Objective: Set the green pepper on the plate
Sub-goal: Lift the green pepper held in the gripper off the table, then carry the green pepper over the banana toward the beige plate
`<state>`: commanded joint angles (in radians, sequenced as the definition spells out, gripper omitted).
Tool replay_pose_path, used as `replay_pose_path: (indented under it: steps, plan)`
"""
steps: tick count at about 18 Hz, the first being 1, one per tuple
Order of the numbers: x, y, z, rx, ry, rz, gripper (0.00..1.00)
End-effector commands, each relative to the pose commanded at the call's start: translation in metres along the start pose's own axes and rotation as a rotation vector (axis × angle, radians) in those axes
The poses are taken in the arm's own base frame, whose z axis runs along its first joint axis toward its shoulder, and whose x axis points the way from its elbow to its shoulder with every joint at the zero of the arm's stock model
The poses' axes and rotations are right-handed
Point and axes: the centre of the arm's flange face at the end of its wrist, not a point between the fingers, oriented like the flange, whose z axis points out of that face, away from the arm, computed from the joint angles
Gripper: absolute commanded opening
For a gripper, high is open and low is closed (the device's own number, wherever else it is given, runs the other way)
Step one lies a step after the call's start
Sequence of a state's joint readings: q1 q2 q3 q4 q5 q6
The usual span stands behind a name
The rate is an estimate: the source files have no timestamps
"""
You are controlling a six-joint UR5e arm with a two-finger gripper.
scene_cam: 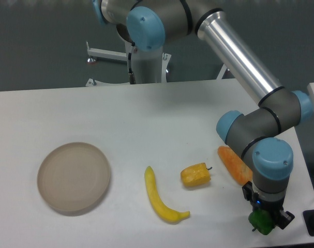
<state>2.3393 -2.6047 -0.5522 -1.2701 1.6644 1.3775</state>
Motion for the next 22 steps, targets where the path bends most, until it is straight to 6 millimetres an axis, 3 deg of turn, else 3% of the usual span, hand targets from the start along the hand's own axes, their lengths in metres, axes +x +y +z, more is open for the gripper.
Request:
replay_pose_path:
  steps: [5, 9, 12, 18, 22]
  plan:
    - [0.001, 0.0, -0.004, 0.003, 0.001, -0.003, 0.43]
    - [0.011, -0.023, -0.014, 0.007, 0.005, 0.018, 0.43]
    - [0.019, -0.024, -0.025, 0.034, 0.034, 0.001, 0.43]
    - [0.046, -0.039, -0.065, 0.082, 0.099, -0.033, 0.43]
    - [0.071, -0.071, -0.099, 0.134, 0.142, -0.066, 0.43]
